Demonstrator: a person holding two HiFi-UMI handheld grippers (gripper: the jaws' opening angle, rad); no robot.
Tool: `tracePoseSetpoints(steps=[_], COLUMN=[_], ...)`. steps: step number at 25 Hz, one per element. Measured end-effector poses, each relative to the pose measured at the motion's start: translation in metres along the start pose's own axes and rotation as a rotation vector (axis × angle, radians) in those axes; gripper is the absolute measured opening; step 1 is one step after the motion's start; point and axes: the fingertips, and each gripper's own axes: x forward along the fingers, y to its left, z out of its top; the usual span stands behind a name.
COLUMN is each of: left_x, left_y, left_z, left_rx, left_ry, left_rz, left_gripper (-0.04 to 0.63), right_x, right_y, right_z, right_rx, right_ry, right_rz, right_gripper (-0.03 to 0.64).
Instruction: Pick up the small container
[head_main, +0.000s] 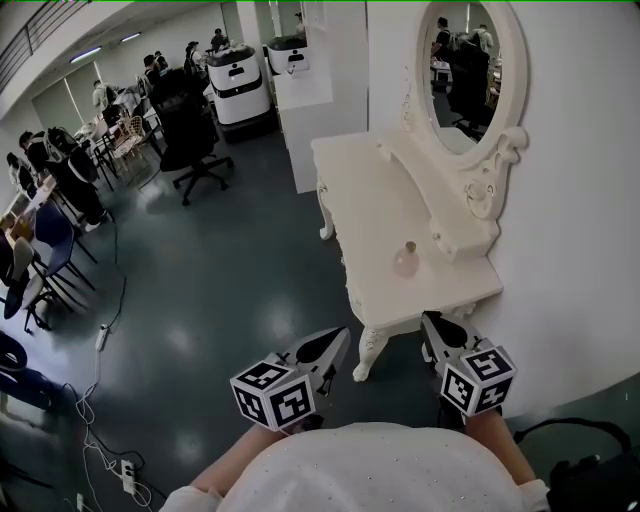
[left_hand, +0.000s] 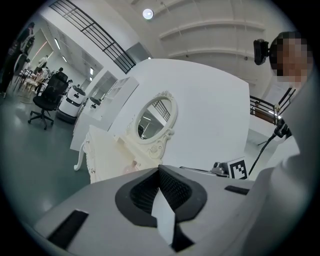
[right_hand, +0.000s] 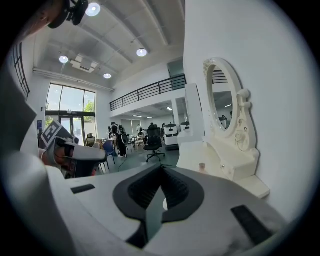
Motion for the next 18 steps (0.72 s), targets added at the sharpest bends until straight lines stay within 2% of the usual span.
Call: tracePoseSetpoints(steps=[6,12,18], left_x=[0.002,0.003,0.011], left_y=[0.015,0.024,0.037], left_z=[0.001,-0.007,-0.008], left_rx=[-0.025,-0.052,-0.074], left_ry=[0.004,0.032,0.026], left_rz=[0.003,0.004,0.006], left_gripper=[0.000,0.000,0.000], right_x=[0.013,0.015,0.020], right_y=[0.001,-0.001,-0.008], right_z=[-0.010,-0.016,-0.021], right_rx=[0.000,0.011,0.010], right_ry=[0.042,0.065,0.070], right_rz=[0.001,-0.030,-0.056], right_gripper=[0.003,0.002,0.002])
